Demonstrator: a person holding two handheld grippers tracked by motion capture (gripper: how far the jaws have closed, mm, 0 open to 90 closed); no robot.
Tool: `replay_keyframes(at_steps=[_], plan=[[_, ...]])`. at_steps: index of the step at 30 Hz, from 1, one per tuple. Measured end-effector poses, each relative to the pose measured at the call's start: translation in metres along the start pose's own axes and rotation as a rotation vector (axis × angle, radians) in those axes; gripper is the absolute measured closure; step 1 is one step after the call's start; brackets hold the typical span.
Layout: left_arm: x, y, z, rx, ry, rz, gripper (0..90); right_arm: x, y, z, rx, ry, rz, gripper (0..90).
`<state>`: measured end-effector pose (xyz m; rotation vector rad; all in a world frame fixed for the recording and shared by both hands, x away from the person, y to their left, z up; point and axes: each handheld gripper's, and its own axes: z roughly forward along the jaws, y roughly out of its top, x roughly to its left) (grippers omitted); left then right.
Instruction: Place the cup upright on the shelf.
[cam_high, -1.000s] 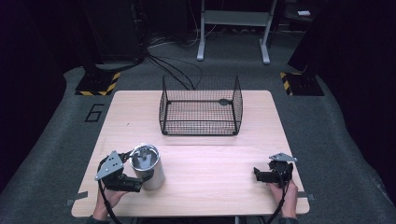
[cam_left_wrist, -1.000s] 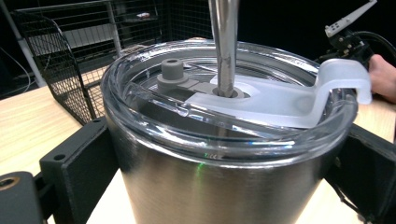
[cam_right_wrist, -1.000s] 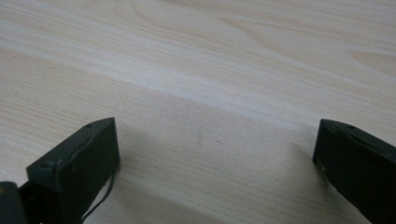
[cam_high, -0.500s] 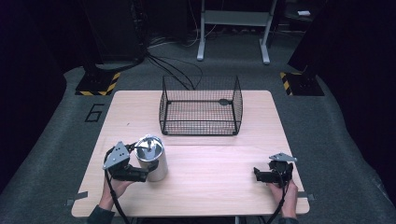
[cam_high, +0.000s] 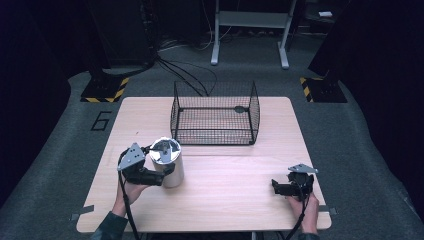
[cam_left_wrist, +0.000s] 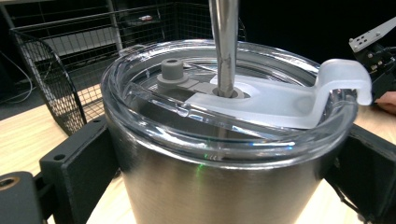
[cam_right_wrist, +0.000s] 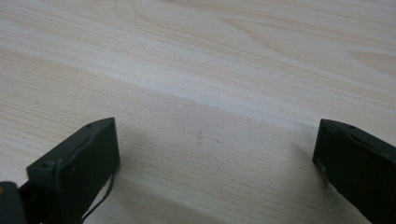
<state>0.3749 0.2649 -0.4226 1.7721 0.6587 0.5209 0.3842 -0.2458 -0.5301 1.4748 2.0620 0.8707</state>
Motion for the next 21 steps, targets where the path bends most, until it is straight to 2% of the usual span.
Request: replay_keyframes(at_steps=[12, 21], plan=[[0.008, 0.008, 0.014, -0.001, -0.002, -0.01, 3.8, 0.0, 0.0, 0.0, 0.0, 0.0, 0.0, 0.1], [0.016, 0.018, 0.02, -0.009, 0.007, 0.002, 3.8, 0.0, 0.0, 0.0, 0.0, 0.0, 0.0, 0.0]])
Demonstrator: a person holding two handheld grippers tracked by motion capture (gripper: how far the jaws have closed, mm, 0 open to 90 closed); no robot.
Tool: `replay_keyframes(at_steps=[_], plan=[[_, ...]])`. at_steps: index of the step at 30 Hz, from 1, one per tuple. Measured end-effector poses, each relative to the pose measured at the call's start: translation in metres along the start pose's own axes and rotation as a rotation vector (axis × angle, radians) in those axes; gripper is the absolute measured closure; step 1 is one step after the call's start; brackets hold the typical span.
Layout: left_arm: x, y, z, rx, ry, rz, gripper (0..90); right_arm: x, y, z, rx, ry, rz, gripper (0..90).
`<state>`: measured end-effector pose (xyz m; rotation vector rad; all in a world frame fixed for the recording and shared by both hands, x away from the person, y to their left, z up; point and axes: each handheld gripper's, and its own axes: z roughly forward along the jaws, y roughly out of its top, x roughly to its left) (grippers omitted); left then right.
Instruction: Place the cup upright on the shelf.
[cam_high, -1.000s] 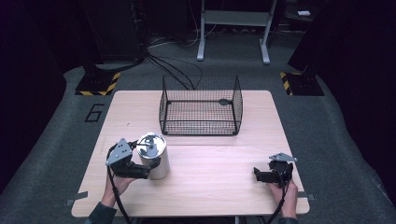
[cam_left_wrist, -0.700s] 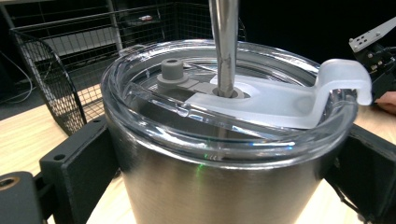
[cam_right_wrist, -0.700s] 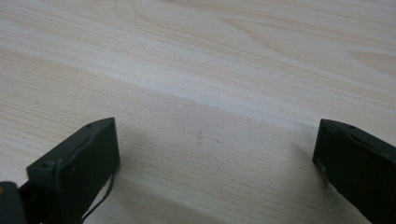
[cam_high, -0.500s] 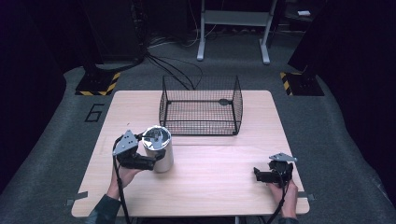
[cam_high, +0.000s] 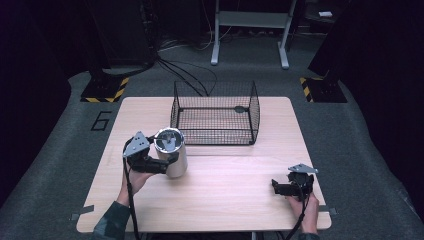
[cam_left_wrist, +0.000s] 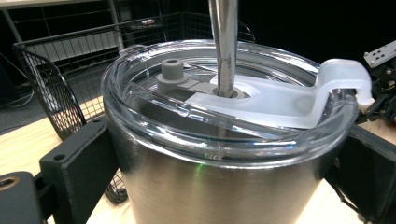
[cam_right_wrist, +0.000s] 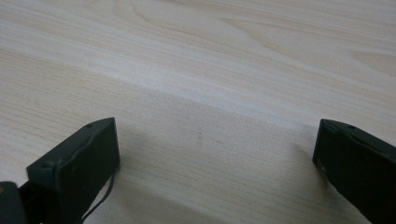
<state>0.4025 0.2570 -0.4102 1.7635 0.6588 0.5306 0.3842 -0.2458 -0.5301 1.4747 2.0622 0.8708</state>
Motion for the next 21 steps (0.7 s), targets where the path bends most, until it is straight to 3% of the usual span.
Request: replay_keyframes(at_steps=[21], plan=[[-0.002, 0.03, 0.012, 0.003, -0.049, 0.036, 3.8, 0.0, 0.0, 0.0, 0.0, 0.0, -0.001, 0.1]])
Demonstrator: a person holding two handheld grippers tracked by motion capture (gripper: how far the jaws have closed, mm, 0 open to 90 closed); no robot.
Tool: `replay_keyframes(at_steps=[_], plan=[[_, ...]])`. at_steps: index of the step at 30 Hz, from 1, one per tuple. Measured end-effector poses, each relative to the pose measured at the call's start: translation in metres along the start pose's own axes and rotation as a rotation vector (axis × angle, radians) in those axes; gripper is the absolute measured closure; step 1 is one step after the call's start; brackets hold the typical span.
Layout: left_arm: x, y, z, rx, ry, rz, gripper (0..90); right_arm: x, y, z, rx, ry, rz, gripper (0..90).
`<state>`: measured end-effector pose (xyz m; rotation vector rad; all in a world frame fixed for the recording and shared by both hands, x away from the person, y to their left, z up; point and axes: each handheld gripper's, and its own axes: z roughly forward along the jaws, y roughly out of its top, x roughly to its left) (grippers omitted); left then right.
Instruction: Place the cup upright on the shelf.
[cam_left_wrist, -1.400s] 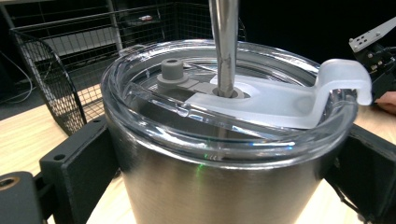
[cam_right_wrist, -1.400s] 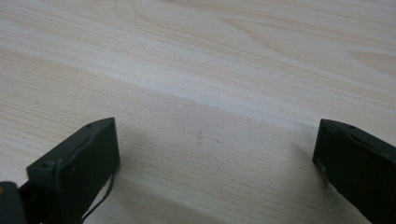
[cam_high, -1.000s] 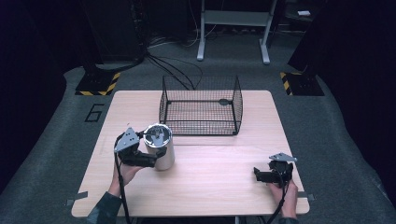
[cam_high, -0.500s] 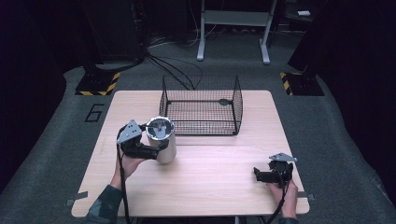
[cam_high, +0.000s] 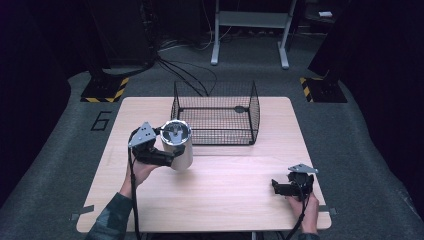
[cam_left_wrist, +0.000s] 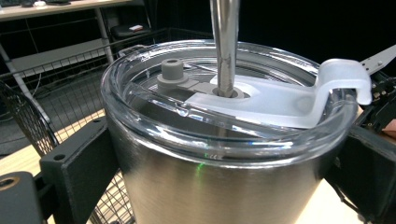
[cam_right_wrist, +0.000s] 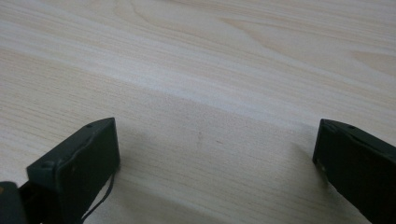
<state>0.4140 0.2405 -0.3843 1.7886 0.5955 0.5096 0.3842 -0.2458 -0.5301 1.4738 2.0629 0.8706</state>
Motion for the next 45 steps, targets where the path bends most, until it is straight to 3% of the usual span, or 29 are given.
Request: replay_keyframes(at_steps=[15, 45], plan=[[0.009, 0.022, 0.007, -0.022, -0.018, -0.018, 3.8, 0.0, 0.0, 0.0, 0.0, 0.0, 0.001, 0.1], [0.025, 0.082, 0.038, -0.054, -0.021, 0.033, 3.8, 0.0, 0.0, 0.0, 0.0, 0.0, 0.001, 0.1]])
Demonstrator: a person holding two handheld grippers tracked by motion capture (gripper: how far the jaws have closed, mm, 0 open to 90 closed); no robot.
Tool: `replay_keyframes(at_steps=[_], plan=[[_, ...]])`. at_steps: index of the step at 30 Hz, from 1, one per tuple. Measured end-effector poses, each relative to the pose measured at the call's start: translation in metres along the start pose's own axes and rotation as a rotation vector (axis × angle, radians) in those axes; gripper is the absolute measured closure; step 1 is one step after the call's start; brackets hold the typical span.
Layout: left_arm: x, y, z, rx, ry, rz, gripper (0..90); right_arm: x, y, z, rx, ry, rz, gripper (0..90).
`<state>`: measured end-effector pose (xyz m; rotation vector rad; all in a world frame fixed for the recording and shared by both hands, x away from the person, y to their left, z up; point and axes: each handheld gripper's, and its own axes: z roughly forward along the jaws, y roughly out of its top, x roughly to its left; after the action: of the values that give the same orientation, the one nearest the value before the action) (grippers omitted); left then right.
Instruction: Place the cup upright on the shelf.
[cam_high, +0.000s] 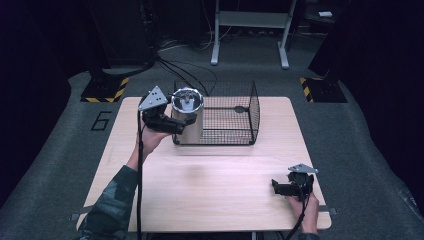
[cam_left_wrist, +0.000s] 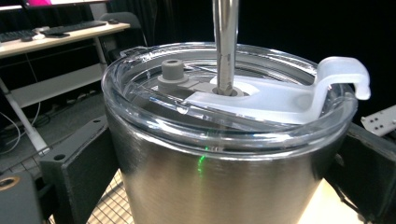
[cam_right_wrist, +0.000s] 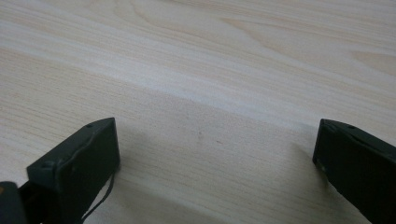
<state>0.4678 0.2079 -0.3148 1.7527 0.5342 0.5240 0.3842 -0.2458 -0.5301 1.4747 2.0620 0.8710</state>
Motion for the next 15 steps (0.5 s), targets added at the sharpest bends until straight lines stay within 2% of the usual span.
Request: replay_keyframes(at_steps=[5, 15], plan=[[0.004, 0.005, 0.009, -0.005, 0.026, 0.003, 3.8, 0.0, 0.0, 0.0, 0.0, 0.0, -0.002, 0.1], [0.016, 0.013, 0.028, 0.008, 0.038, -0.003, 3.8, 0.0, 0.0, 0.0, 0.0, 0.0, -0.002, 0.1]])
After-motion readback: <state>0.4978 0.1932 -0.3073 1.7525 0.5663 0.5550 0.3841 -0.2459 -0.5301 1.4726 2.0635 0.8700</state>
